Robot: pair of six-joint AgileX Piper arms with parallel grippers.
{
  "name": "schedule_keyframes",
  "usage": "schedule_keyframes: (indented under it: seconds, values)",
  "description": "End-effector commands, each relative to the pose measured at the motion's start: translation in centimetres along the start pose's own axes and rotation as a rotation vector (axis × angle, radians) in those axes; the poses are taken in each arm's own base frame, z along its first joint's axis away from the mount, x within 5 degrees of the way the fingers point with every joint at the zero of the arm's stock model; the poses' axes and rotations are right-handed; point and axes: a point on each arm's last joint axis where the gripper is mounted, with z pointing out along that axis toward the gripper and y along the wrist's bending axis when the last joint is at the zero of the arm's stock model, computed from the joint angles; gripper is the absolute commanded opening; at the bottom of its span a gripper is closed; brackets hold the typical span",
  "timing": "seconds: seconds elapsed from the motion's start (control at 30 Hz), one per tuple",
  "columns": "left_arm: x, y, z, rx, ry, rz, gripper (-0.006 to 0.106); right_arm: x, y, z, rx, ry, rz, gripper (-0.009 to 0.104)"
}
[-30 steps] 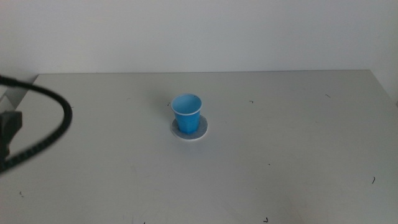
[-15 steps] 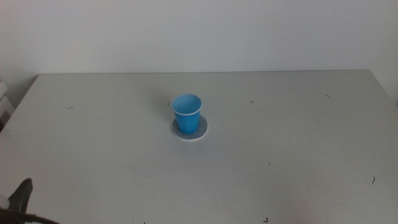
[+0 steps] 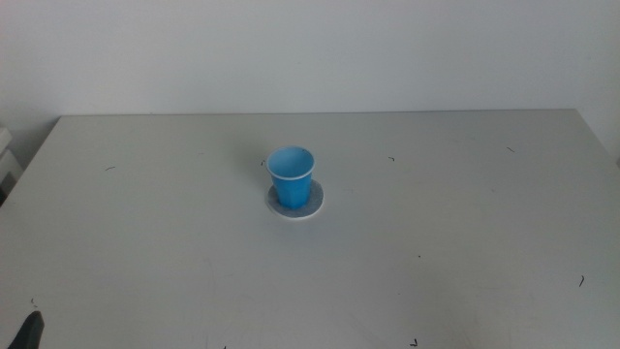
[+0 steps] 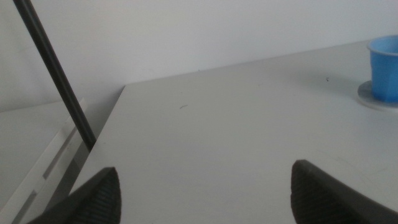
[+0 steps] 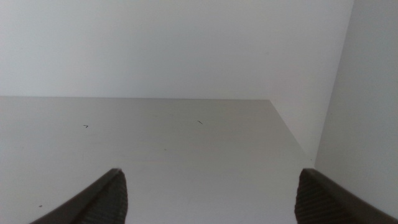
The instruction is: Place an empty cup on a cup mat.
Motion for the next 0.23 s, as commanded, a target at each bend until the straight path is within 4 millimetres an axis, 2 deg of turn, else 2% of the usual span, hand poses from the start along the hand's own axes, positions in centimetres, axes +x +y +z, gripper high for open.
schedule_keyframes:
  seconds: [0.0,0.2]
  values:
    - [-0.66,0.07,-0.17,-0.008,-0.071,-0.025,0.105,-1.19,0.00,-0.26,0.000,-0.109,-0.017,0.094]
    - [-0.64,0.07,-0.17,-0.008,-0.070,-0.024,0.105,-1.19,0.00,-0.26,0.000,-0.109,-0.017,0.094]
